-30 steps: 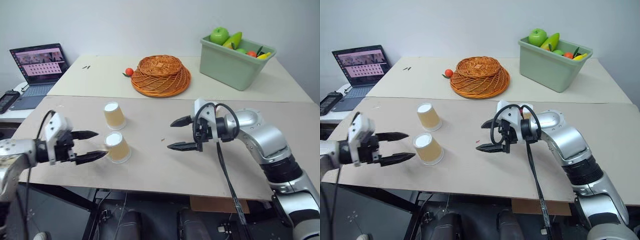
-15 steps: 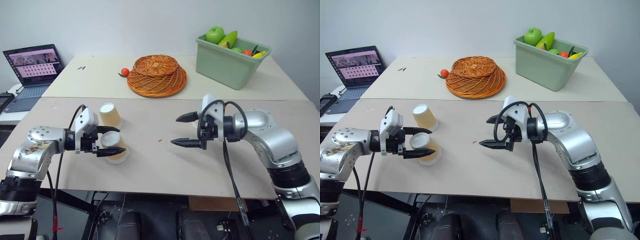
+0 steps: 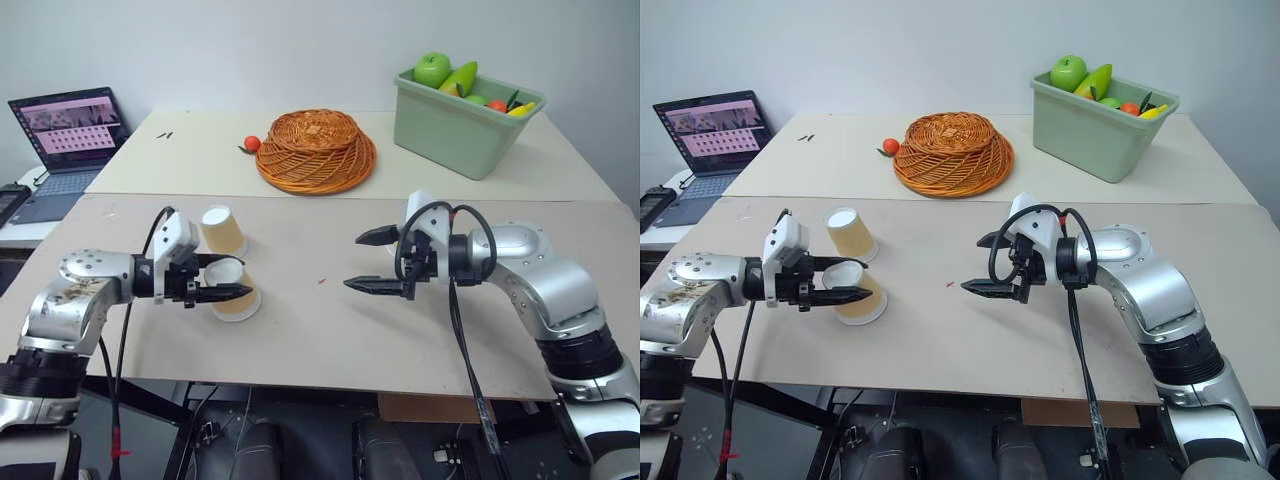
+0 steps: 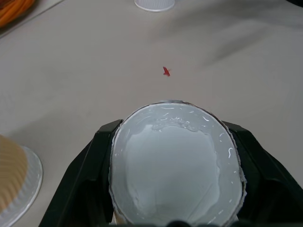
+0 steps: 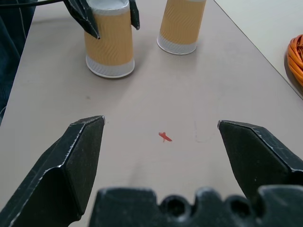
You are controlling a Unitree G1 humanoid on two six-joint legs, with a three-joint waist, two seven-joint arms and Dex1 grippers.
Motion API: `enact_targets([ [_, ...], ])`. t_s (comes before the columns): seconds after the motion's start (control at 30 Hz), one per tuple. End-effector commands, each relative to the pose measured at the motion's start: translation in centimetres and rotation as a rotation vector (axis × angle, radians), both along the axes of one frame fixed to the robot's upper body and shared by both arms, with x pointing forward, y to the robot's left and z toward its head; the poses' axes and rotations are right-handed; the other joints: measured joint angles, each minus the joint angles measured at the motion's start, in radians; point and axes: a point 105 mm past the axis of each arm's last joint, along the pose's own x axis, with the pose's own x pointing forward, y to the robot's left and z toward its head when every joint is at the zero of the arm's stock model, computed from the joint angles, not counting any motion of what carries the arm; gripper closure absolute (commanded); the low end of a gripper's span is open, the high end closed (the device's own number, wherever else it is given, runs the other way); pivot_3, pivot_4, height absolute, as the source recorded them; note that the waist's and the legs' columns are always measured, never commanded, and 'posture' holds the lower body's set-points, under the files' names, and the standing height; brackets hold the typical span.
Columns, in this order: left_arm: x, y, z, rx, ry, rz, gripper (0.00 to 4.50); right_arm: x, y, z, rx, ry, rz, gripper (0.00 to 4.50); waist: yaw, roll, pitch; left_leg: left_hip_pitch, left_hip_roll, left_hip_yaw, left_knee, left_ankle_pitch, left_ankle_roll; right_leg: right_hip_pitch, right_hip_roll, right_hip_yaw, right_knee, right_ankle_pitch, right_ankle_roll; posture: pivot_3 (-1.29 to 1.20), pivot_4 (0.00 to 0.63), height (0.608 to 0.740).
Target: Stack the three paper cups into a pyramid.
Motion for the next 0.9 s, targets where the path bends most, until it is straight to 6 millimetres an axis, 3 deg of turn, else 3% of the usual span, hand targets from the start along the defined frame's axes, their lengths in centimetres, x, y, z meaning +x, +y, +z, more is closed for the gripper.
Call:
enact_targets([
  [0.03, 0.3, -2.5, 2.2, -0.011, -0.094, -0.072, 1.98, 0.5, -0.3, 2.0, 0.019, -0.082, -0.015, 0.00, 0.003, 0.000, 0.000, 0.000, -0.001, 0.000, 0.000, 0.000, 0.000, 0.000, 0.000, 0.000, 0.000, 0.000, 0.000, 0.00, 0.150, 0.628],
  [0.13, 1.1, -4.9, 2.4, -0.035, -0.115, -0.121, 1.98, 0.9, -0.6, 2.3, 0.020, -0.091, -0.031, 0.00, 0.005, 0.000, 0.000, 0.000, -0.003, 0.000, 0.000, 0.000, 0.000, 0.002, 0.000, 0.000, 0.000, 0.000, 0.001, 0.00, 0.150, 0.628],
  [0.27, 3.2, -9.0, 0.6, -0.030, -0.104, -0.175, 1.98, 1.1, -1.0, 2.9, 0.026, -0.112, -0.057, 0.00, 0.014, 0.000, 0.000, 0.000, -0.005, 0.000, 0.000, 0.000, 0.000, 0.004, 0.000, 0.000, 0.001, -0.001, 0.001, 0.00, 0.150, 0.628],
  [0.5, 5.4, -11.7, -2.2, 0.006, -0.078, -0.198, 1.98, 0.8, -1.6, 3.1, 0.030, -0.118, -0.092, 0.00, 0.019, 0.000, 0.000, 0.001, -0.013, -0.004, 0.002, 0.000, 0.001, 0.009, -0.002, 0.003, 0.002, -0.003, 0.006, 0.00, 0.150, 0.628],
  [0.57, 5.5, -11.9, -2.6, 0.016, -0.076, -0.213, 0.97, 0.7, -1.8, 3.2, 0.032, -0.121, -0.100, 0.00, 0.023, 0.000, 0.000, 0.001, -0.014, -0.007, 0.002, 0.000, 0.002, 0.012, -0.002, 0.002, 0.001, -0.004, 0.007, 0.00, 0.150, 0.628],
  [0.67, 5.3, -12.1, -2.1, -0.006, -0.079, -0.245, 0.11, 0.5, -2.0, 3.3, 0.033, -0.124, -0.113, 0.00, 0.025, 0.000, 0.001, 0.002, -0.015, -0.009, 0.002, -0.003, 0.006, 0.012, -0.002, 0.001, -0.001, -0.005, 0.007, 0.00, 0.150, 0.628],
  [0.9, 5.0, -11.8, 2.2, -0.068, -0.180, -0.238, 0.11, 0.8, -2.0, 3.2, 0.049, -0.118, -0.119, 0.00, 0.028, 0.001, 0.001, 0.000, -0.014, -0.013, 0.002, 0.000, 0.000, 0.013, -0.003, 0.002, 0.003, -0.005, 0.007, 0.00, 0.150, 0.628],
])
